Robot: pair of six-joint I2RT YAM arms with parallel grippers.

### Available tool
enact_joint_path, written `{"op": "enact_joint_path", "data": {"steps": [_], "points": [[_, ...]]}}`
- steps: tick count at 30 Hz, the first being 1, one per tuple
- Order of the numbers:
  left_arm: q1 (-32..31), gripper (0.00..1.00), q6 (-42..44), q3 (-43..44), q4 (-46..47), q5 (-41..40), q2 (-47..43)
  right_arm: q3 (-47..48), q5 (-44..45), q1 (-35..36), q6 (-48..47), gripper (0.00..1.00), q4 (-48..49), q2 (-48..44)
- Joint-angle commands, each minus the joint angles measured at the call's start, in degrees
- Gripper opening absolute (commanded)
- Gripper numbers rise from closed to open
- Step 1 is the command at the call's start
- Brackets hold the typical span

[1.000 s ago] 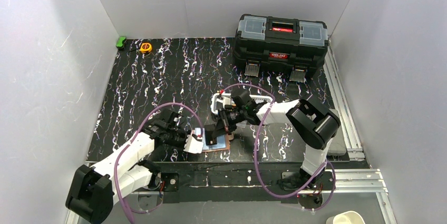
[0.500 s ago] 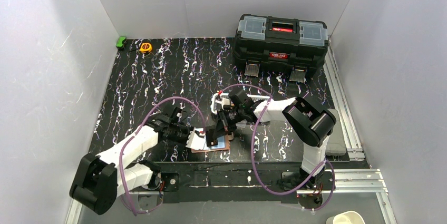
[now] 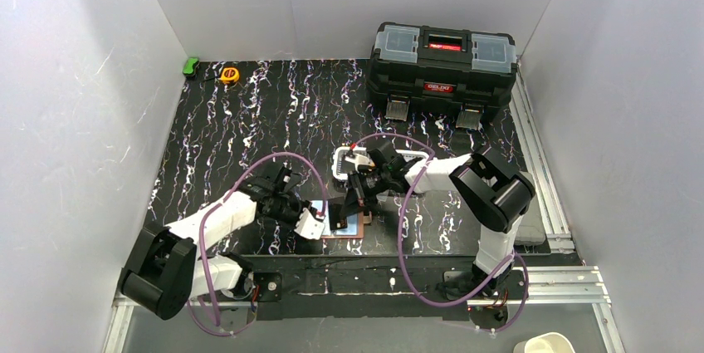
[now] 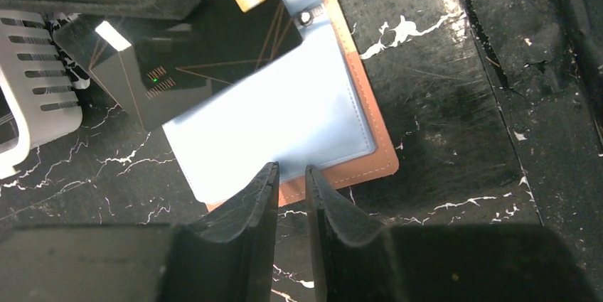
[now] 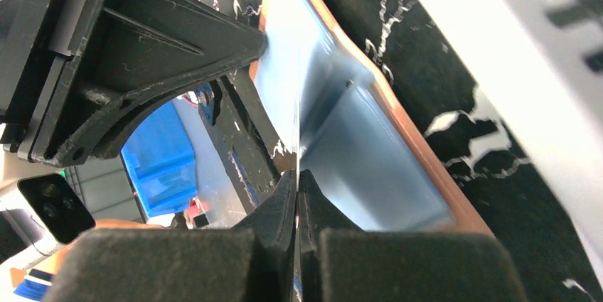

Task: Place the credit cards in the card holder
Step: Turn over the card slot in the card holder.

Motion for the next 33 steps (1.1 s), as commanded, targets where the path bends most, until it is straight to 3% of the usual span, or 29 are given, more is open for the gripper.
{"op": "enact_joint_path", "data": {"steps": [1,17,25,33], "points": [[-0.43,0.19,3.94,-1.92,-4.48,0.7,-0.78,-2.5,0.72,-1.11,1.56,0.01,2.13,-3.23],[-2.36,0.19,2.11,-2.69,-7.47,2.26,-4.81,-0.75,-1.07,-1.12,2.72,0.01,-1.72,-2.04],[-2.61,0.19,2.52,-4.17,-9.03,1.88,-7.7,-3.33,-3.87,-2.96,6.89,0.01,7.08,-3.38],[-2.61,0.19,2.51,-4.76,-9.32,1.64,-8.76,-2.43,-3.58,-2.55,7.07,0.01,7.5,-1.07]]}}
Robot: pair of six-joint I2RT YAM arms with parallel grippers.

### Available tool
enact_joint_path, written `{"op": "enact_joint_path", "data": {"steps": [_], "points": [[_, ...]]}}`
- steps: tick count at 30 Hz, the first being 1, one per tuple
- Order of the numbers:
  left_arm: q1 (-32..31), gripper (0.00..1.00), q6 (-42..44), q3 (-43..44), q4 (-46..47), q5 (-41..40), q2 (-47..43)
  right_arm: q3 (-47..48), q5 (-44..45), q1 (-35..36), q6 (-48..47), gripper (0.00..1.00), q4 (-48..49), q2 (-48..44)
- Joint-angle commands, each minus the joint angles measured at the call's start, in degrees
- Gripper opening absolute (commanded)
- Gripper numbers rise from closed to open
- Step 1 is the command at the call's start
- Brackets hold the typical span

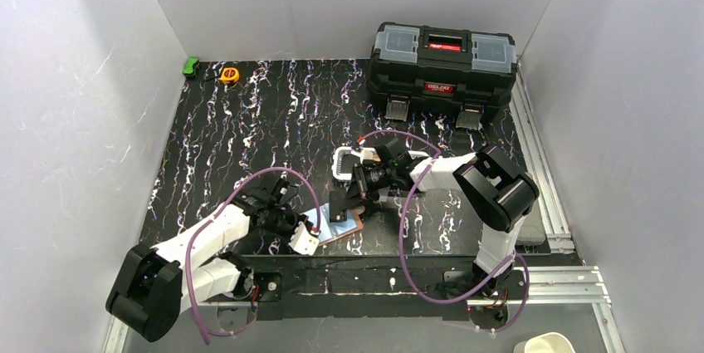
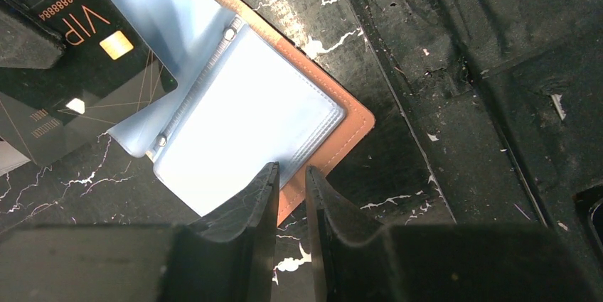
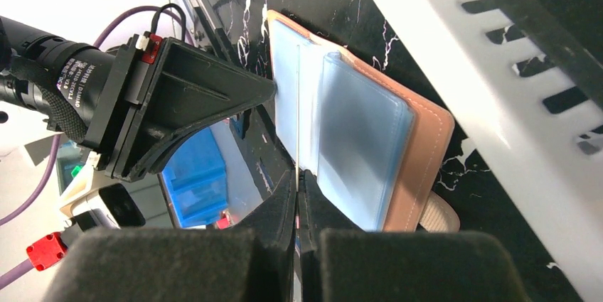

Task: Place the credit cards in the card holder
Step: Insert the credit card into the card holder.

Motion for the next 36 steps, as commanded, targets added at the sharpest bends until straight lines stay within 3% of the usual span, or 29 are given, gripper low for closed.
{"op": "enact_joint_path", "data": {"steps": [1,20,36], "points": [[-0.32,0.19,-0.01,-0.83,-2.89,1.51,-0.51,0.01,-1.46,0.46,0.19,0.01,2.02,0.56],[-0.36,0.19,-1.15,-0.51,-1.91,1.43,0.36,2.52,-0.33,3.37,-3.3,0.01,-1.7,3.46],[-0.38,0.18,-1.18,-0.6,-1.57,1.34,-0.01,3.51,-5.19,3.6,-5.84,0.01,-4.51,6.69]]}}
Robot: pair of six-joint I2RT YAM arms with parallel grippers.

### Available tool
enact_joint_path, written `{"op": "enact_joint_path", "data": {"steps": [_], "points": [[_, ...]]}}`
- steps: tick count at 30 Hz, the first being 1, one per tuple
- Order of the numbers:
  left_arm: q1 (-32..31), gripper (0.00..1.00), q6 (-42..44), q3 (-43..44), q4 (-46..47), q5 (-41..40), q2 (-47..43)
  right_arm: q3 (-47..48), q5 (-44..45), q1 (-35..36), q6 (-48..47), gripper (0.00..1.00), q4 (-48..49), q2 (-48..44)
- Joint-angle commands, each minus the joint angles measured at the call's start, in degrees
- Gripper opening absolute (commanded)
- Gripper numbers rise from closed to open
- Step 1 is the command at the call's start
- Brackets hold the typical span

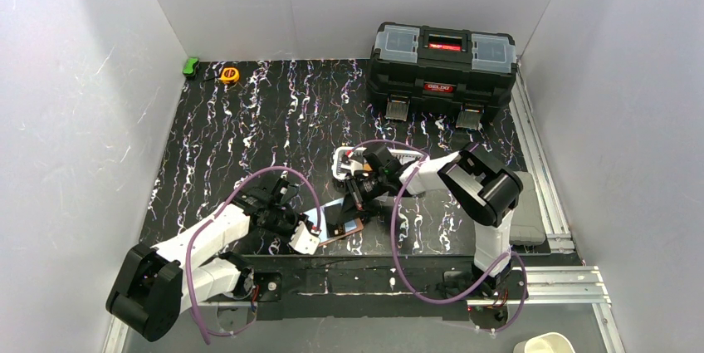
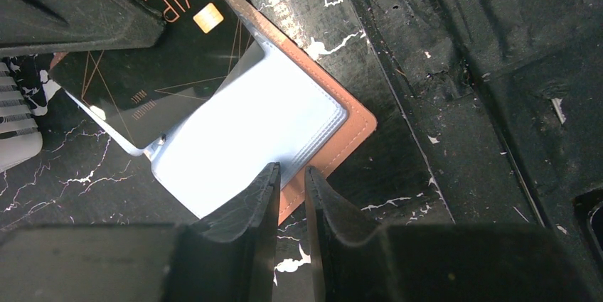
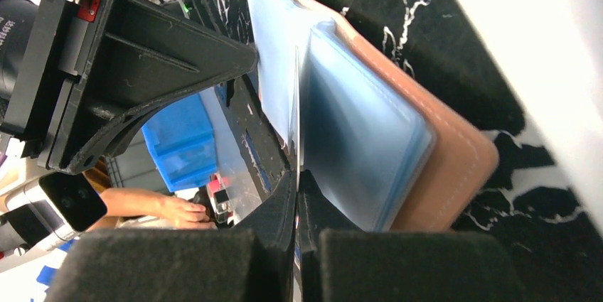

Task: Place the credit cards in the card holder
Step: Insert the credit card into the card holder.

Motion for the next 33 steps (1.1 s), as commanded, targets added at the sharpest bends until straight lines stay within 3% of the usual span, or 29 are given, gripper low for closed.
{"op": "enact_joint_path", "data": {"steps": [1,24,33], "points": [[-0.37,0.18,-0.38,-0.67,-1.97,1.16,-0.18,2.76,-2.68,0.36,-2.93,0.01,-3.52,2.26],[-0.39,0.18,-0.02,-1.61,-1.24,1.6,-1.83,12.55,-3.43,1.27,-12.1,0.01,-23.26,6.23],[-0.39,0.18,-0.39,-1.74,-1.09,1.82,-2.24,14.43,-3.49,2.18,-12.99,0.01,-24.94,7.97]]}}
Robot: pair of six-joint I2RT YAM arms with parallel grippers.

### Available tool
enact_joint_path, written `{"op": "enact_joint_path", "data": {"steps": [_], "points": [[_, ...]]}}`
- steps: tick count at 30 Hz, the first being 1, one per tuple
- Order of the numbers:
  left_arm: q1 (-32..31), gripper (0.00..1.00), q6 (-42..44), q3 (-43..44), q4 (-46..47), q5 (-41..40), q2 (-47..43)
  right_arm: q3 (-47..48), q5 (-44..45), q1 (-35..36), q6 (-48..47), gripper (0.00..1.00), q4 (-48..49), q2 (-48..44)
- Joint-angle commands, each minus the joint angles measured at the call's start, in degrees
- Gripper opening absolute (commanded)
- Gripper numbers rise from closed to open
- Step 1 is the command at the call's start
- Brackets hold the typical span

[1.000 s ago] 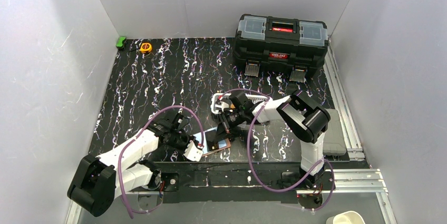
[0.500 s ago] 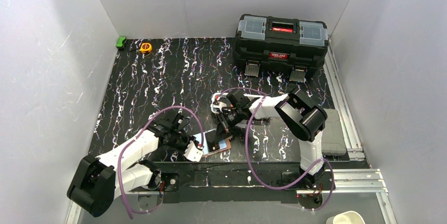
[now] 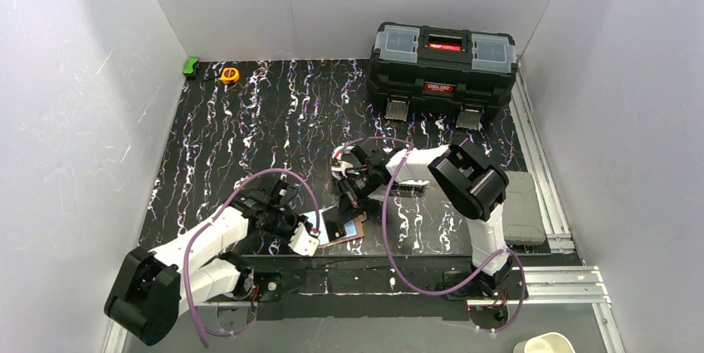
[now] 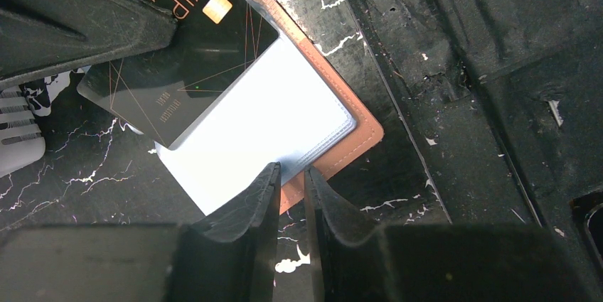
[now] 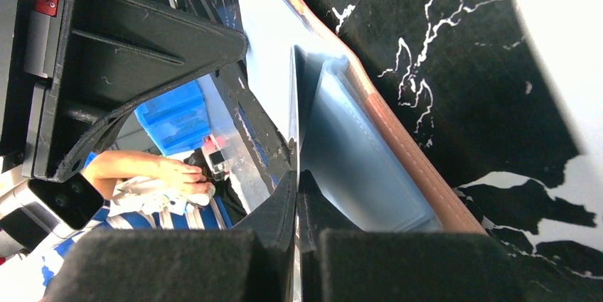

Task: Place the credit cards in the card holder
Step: Insert the credit card into the card holder.

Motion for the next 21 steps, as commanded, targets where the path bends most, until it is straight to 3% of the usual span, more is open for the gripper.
{"op": "enact_joint_path", "data": {"steps": [1,13,21], "points": [[-0.23,0.18,-0.17,-0.93,-1.32,1.74,-0.82,1.58,0.28,1.09,-1.27,0.01,-2.96,2.16],[-0.23,0.17,-0.45,-0.91,-1.22,1.82,-0.9,-0.33,6.98,2.12,4.48,0.02,4.53,-0.28],[-0.24,0.17,-0.6,-0.99,-1.27,1.92,-1.01,-2.33,16.28,3.91,3.83,0.22,5.5,-5.45]]}}
